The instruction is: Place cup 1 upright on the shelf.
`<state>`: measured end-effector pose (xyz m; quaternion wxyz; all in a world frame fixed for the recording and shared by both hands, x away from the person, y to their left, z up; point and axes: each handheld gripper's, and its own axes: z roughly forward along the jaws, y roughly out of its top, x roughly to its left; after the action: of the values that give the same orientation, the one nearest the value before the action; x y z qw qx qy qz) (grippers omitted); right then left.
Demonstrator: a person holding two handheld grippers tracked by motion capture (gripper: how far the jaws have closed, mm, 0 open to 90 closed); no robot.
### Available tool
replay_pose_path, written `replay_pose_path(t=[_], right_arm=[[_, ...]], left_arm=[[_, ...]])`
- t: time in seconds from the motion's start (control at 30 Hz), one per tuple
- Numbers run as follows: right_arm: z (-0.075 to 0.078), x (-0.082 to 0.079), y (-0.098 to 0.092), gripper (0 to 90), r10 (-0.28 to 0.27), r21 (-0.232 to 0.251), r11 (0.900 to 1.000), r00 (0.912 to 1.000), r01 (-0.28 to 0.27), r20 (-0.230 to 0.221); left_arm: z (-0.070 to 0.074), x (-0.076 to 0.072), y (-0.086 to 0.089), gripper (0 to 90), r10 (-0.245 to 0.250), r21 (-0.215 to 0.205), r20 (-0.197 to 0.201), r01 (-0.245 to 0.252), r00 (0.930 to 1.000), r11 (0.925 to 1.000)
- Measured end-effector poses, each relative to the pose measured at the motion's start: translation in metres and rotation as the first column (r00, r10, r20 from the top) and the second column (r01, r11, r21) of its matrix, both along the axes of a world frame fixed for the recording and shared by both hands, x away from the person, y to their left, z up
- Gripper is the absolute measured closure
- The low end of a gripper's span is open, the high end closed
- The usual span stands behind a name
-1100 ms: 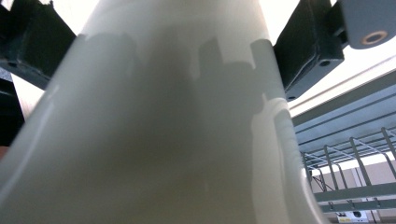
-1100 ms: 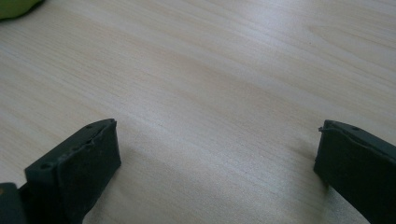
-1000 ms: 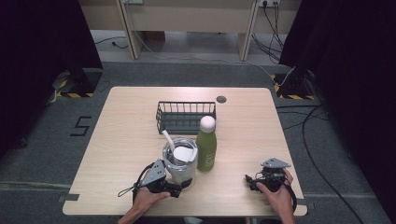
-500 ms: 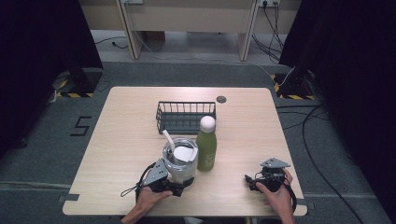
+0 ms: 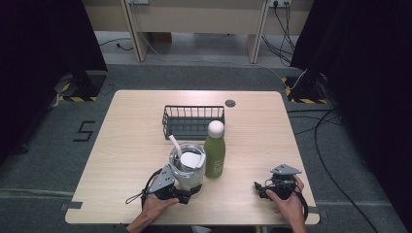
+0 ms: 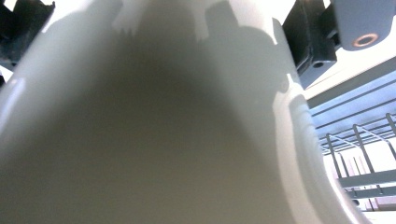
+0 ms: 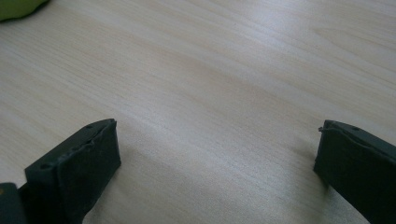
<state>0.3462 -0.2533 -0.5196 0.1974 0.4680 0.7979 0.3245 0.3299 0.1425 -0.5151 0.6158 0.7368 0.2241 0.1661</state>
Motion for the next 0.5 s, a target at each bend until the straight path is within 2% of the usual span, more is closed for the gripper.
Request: replay_pose_path(t=[0.13,0.33,0.5], right_arm=[[0.000,0.000,0.000,0.3,0.000,0.001,1.000,1.0000,0.000,0.000],[0.000,0.000,0.000,0.3,0.001,0.000,1.000,1.0000,-0.001,0.000],[0.000,0.000,0.001,0.3,0.003,-0.001,1.000,1.0000,-0.003,0.000]], left_arm=[[0.003,-0.001,0.003,10.8,0.007,0.013,0.016,-0.007,0.9998,0.9999],[0.007,0.003,0.010,10.9,0.028,-0.016,0.008,-0.028,0.9996,0.9995],[0.013,0.005,0.016,10.9,0.048,-0.031,0.022,-0.047,0.9986,0.9984]])
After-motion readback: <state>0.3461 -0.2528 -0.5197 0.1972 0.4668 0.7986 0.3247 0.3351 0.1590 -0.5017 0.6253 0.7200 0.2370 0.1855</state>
